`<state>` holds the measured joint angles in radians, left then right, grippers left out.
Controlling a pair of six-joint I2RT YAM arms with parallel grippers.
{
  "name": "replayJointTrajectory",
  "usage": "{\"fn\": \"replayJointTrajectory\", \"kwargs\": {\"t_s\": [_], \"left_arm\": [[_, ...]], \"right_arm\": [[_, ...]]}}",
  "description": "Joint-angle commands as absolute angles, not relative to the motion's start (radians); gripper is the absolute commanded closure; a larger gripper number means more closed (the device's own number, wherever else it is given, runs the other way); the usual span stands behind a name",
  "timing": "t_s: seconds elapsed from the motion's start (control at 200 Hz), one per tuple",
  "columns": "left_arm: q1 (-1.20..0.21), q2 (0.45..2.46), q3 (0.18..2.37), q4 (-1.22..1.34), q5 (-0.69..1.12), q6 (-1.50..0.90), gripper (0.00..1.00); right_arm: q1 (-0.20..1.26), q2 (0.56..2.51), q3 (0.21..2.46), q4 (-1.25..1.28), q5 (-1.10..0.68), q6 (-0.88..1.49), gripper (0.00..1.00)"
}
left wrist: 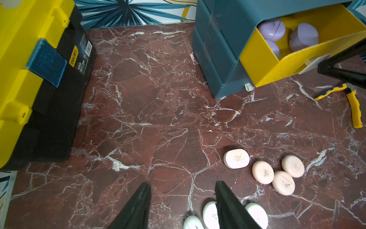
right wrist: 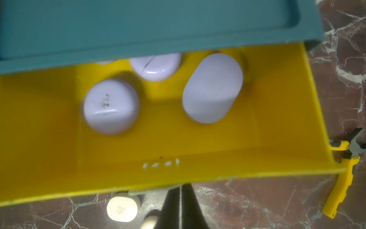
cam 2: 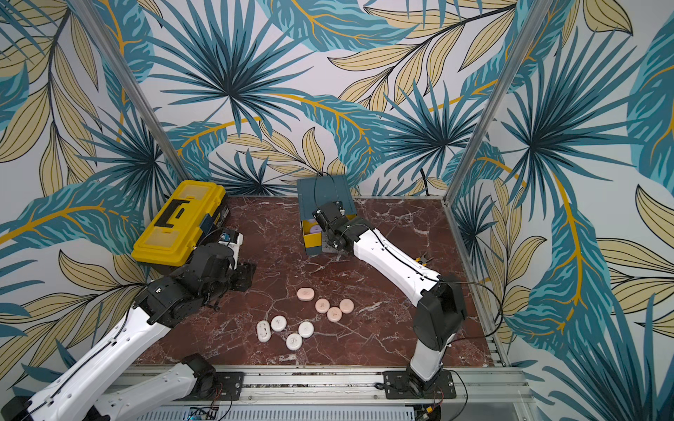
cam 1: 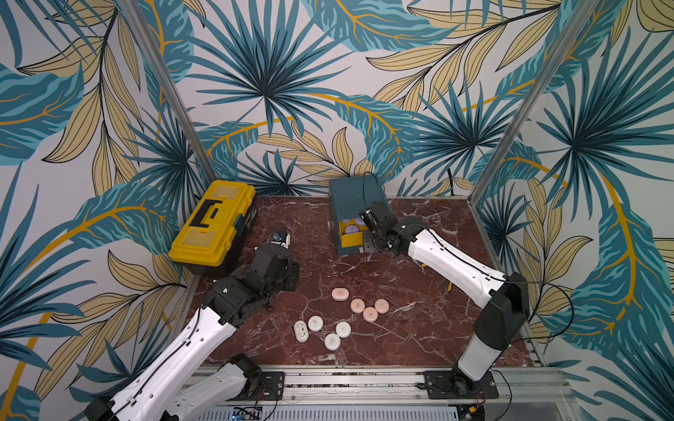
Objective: Put the bluetooth earphones in the drawer according to color
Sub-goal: Close the drawer of the storage box.
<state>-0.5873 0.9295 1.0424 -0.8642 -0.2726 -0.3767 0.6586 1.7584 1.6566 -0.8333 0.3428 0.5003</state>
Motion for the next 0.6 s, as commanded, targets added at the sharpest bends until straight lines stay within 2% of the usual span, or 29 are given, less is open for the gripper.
{"fn": "replayJointTrajectory", "kwargs": {"t_s": [0.0,0.596], "left_arm": [[-0.582,0.914,1.012,-0.861,-0.272,-0.387,0.43],[-0.583,0.915,1.002,-0.857,-0.264,-0.388,0.41]], "right_arm": [[0.643,1.805,1.717,-0.821,0.365,0.476,0.88],[0.617,1.946,1.902,-0.836,0.347,0.464,0.87]]}}
